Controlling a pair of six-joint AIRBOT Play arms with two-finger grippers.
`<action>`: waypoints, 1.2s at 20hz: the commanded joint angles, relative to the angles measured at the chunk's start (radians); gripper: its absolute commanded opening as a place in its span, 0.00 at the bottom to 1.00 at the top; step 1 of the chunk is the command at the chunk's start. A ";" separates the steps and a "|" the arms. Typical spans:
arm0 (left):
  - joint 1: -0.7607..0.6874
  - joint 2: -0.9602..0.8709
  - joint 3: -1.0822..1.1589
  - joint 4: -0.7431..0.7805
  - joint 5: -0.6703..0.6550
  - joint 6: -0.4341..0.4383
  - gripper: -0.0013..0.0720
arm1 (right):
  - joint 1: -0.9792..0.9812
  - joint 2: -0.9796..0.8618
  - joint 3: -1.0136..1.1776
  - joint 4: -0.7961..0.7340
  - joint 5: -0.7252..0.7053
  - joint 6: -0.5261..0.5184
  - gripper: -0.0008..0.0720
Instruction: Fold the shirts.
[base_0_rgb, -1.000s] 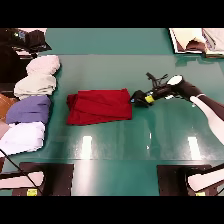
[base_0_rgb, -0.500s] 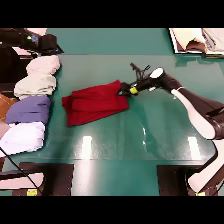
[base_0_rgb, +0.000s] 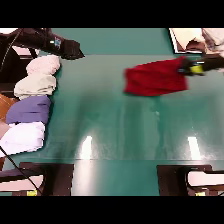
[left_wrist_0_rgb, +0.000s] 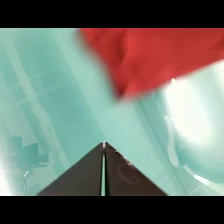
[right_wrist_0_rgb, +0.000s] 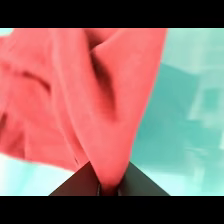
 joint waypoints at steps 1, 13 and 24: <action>-0.016 -0.001 0.000 -0.003 0.008 0.001 0.05 | -0.302 0.137 -0.048 -0.145 0.036 0.062 0.03; -0.016 -0.001 0.000 -0.005 0.037 -0.033 0.05 | -0.787 0.219 -0.267 -0.231 0.030 0.031 0.04; -0.016 -0.001 0.000 -0.004 0.026 -0.032 0.05 | -0.572 0.249 -0.058 -0.053 0.127 0.002 0.55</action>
